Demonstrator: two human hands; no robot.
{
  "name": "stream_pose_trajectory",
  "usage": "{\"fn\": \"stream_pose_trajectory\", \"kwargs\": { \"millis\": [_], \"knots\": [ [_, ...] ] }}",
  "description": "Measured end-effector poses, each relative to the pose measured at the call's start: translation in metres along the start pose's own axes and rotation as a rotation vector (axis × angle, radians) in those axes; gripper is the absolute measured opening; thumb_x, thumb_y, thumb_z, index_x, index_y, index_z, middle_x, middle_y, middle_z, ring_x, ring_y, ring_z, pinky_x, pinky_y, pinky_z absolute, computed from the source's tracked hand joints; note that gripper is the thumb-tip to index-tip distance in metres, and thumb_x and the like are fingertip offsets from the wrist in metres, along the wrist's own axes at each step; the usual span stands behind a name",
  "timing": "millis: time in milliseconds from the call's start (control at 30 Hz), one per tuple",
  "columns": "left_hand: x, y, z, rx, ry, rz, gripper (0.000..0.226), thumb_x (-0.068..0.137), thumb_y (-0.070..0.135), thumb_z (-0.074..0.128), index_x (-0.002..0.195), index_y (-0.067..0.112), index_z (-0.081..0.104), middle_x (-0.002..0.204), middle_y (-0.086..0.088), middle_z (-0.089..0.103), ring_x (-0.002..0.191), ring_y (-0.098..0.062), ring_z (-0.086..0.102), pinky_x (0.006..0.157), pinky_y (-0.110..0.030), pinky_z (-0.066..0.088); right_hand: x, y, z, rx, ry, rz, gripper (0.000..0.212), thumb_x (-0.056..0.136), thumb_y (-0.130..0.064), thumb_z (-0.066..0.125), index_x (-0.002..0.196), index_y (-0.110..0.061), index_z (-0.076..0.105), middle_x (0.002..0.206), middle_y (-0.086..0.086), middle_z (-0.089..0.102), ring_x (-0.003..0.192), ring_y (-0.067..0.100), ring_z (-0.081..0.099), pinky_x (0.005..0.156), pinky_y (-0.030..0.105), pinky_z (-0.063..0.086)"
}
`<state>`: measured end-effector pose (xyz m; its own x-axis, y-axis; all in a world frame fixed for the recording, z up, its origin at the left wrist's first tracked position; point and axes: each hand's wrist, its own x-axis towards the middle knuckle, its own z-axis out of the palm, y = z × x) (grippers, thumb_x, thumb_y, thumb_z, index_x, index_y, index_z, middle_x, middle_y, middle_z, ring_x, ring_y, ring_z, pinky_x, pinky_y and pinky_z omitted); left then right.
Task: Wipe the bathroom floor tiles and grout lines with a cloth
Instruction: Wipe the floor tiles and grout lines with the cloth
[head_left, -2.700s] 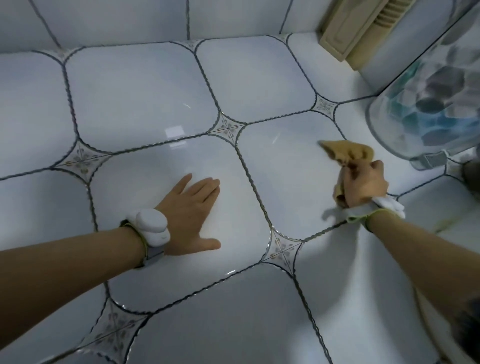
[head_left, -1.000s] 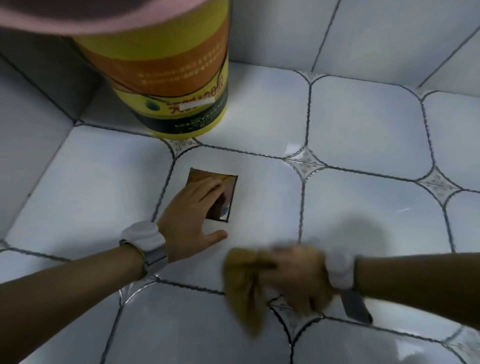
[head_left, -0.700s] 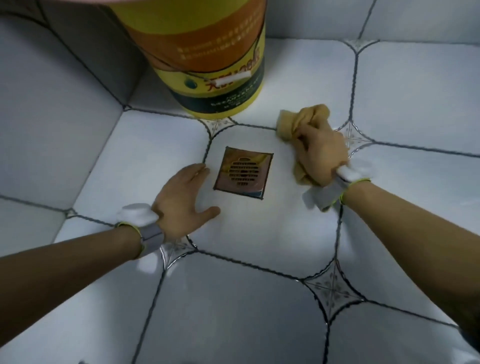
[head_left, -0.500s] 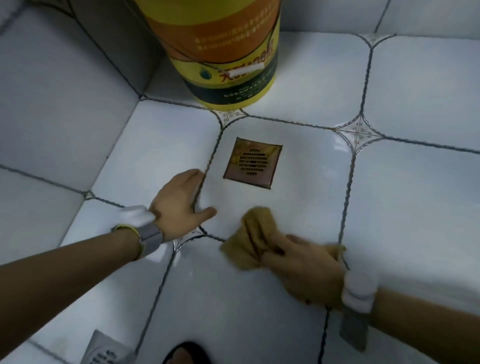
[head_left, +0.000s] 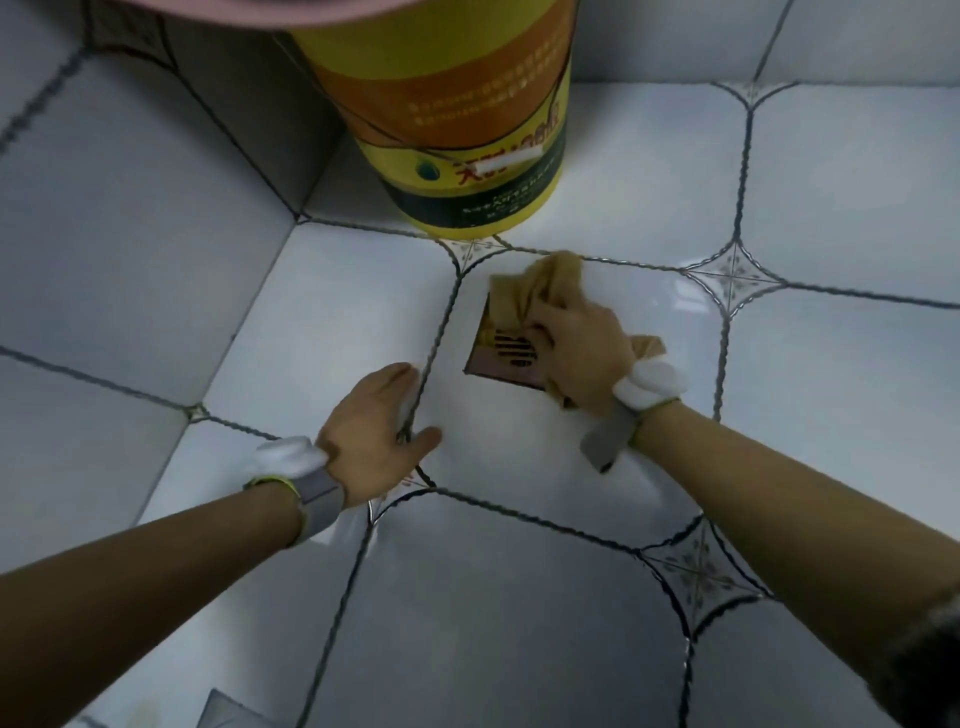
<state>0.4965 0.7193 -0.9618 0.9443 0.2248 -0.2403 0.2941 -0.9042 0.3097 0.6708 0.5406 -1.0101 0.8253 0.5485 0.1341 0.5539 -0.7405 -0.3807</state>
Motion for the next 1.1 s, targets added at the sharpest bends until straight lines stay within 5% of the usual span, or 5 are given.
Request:
{"fn": "stream_pose_trajectory", "kwargs": {
  "millis": [267, 567, 800, 900, 1100],
  "knots": [
    [0.003, -0.035, -0.01, 0.083, 0.061, 0.017, 0.058, 0.095, 0.02, 0.049, 0.148, 0.009, 0.029, 0.155, -0.006, 0.029, 0.142, -0.019, 0.027, 0.114, -0.02, 0.012, -0.144, -0.042, 0.001, 0.172, -0.418, -0.743, 0.014, 0.08, -0.02, 0.071, 0.094, -0.021, 0.065, 0.106, 0.009, 0.057, 0.069, 0.022, 0.06, 0.045, 0.025, 0.047],
    [-0.013, -0.049, -0.011, 0.087, 0.023, -0.034, 0.056, 0.094, 0.015, 0.048, 0.147, 0.006, 0.03, 0.154, -0.008, 0.03, 0.141, -0.023, 0.028, 0.117, -0.029, 0.019, 0.075, -0.038, 0.027, -0.059, 0.041, -0.008, 0.025, 0.101, -0.022, 0.042, 0.113, -0.014, 0.062, 0.121, 0.013, 0.052, 0.092, 0.035, 0.059, 0.066, 0.034, 0.034],
    [0.001, -0.042, -0.01, 0.01, 0.058, -0.072, 0.059, 0.095, 0.021, 0.05, 0.148, 0.01, 0.028, 0.156, -0.004, 0.026, 0.143, -0.02, 0.024, 0.114, -0.023, 0.012, -0.081, -0.073, 0.01, 0.095, -0.26, -0.517, 0.015, 0.093, -0.014, 0.056, 0.095, -0.009, 0.07, 0.125, 0.023, 0.055, 0.074, 0.032, 0.065, 0.063, 0.037, 0.054],
    [-0.002, -0.035, -0.004, 0.042, 0.026, 0.045, 0.072, 0.09, 0.036, 0.058, 0.149, 0.011, 0.025, 0.157, 0.0, 0.022, 0.143, -0.017, 0.022, 0.117, -0.026, 0.015, -0.138, -0.038, -0.016, 0.064, -0.352, -0.642, 0.006, 0.078, -0.028, 0.07, 0.084, -0.027, 0.068, 0.102, 0.004, 0.056, 0.063, 0.015, 0.059, 0.049, 0.019, 0.026],
    [0.003, -0.012, 0.008, 0.073, -0.06, 0.208, 0.08, 0.088, 0.045, 0.06, 0.15, 0.016, 0.019, 0.158, 0.003, 0.017, 0.144, -0.013, 0.018, 0.119, -0.027, 0.011, -0.04, 0.087, -0.047, -0.095, 0.097, -0.086, 0.021, 0.095, -0.033, 0.053, 0.106, -0.021, 0.066, 0.101, 0.011, 0.05, 0.077, 0.038, 0.058, 0.065, 0.04, 0.045]
  ]
}}
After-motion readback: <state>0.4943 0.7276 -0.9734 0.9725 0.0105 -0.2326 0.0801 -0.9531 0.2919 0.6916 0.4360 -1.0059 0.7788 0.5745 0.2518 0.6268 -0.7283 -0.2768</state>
